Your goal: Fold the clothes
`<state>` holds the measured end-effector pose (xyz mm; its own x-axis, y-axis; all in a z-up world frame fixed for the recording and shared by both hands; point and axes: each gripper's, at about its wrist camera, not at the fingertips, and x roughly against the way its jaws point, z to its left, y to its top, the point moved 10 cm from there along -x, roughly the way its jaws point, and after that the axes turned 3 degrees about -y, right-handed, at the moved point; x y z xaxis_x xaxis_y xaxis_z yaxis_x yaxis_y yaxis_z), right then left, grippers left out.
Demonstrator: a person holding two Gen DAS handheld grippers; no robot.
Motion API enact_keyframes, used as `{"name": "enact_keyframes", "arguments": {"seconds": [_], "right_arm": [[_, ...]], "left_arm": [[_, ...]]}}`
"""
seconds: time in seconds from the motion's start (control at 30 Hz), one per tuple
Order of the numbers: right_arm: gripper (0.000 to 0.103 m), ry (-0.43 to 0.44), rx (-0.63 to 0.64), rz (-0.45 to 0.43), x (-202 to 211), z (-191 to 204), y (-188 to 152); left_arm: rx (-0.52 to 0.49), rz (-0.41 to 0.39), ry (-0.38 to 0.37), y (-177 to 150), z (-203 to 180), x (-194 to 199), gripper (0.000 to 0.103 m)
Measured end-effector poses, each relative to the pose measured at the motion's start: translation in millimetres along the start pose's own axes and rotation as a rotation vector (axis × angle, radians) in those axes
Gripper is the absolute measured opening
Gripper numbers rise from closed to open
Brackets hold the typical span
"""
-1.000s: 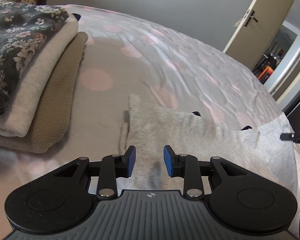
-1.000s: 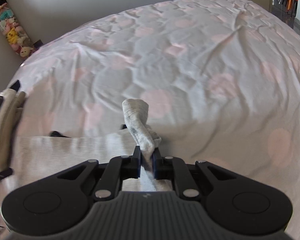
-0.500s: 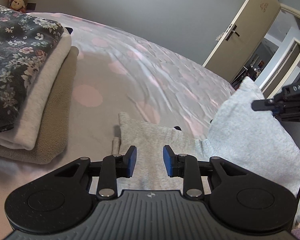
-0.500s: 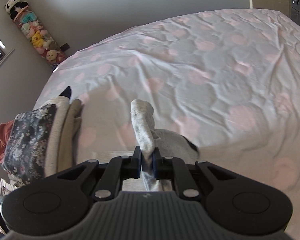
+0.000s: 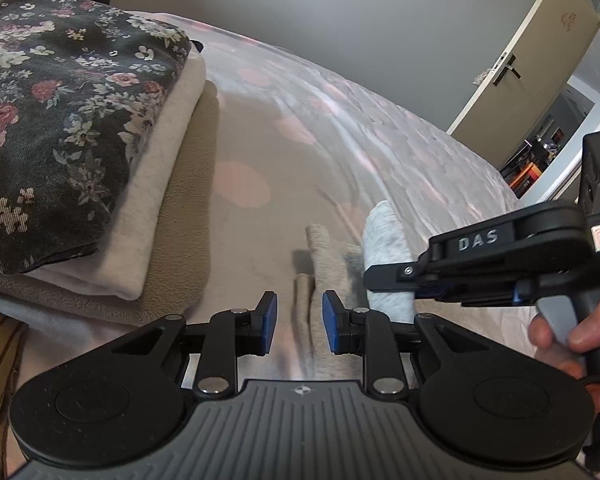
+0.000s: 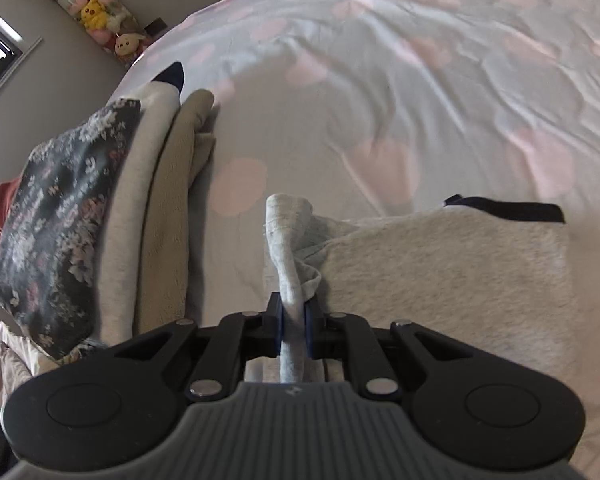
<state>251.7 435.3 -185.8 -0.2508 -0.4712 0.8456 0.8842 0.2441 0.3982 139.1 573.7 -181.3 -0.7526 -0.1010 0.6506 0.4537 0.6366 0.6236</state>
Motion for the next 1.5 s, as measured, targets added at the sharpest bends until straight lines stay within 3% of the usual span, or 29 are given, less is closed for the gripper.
{"name": "enact_keyframes", "arguments": {"seconds": [0.2, 0.37, 0.47, 0.53, 0.67, 0.83, 0.93, 1.17, 1.3, 1.4, 1.43, 1.5], "right_arm": [[0.012, 0.023, 0.042, 0.022, -17.4, 9.7, -3.9], [0.013, 0.035, -0.014, 0.015, -32.5, -0.6, -4.4], [0.018, 0.074, -0.08, 0.01, -33.8, -7.3, -4.5], [0.027, 0.101, -0.066, -0.003, -26.8, -5.5, -4.6], [0.031, 0.11, -0.01, -0.05, -4.6, -4.0, -4.2], [0.029, 0.033, 0.116, -0.129, 26.8, -11.7, -10.6], [0.013, -0.011, 0.185, -0.17, 46.1, -23.7, -24.2], [0.014, -0.087, 0.246, -0.268, 91.6, -71.9, -69.8], [0.018, -0.192, 0.266, -0.331, 113.9, -109.5, -97.0], [0.018, -0.226, 0.248, -0.356, 125.7, -134.0, -118.2], [0.018, -0.225, 0.239, -0.35, 125.9, -139.4, -125.4], [0.019, -0.211, 0.228, -0.331, 123.6, -146.0, -137.9]], "left_arm": [[-0.002, 0.016, 0.016, -3.1, 4.1, -6.3, 0.022], [-0.022, 0.026, 0.027, -6.0, 2.7, -6.3, 0.022], [-0.025, 0.028, 0.024, -6.6, 1.5, -5.2, 0.022], [-0.033, 0.033, 0.017, -7.1, -1.7, -5.5, 0.022], [-0.076, 0.046, 0.019, -8.8, -12.2, -3.4, 0.022], [-0.133, 0.05, 0.029, -10.2, -31.5, 1.2, 0.022], [-0.176, 0.04, 0.019, -11.9, -45.6, 2.0, 0.022], [-0.237, 0.021, 0.025, -20.5, -61.3, -13.2, 0.024], [-0.212, 0.029, 0.035, -23.3, -62.1, -23.4, 0.041], [-0.202, 0.022, 0.054, -22.9, -62.2, -30.6, 0.042], [-0.202, 0.015, 0.063, -23.1, -61.1, -32.9, 0.037], [-0.203, -0.005, 0.081, -22.2, -58.0, -35.6, 0.011]]}}
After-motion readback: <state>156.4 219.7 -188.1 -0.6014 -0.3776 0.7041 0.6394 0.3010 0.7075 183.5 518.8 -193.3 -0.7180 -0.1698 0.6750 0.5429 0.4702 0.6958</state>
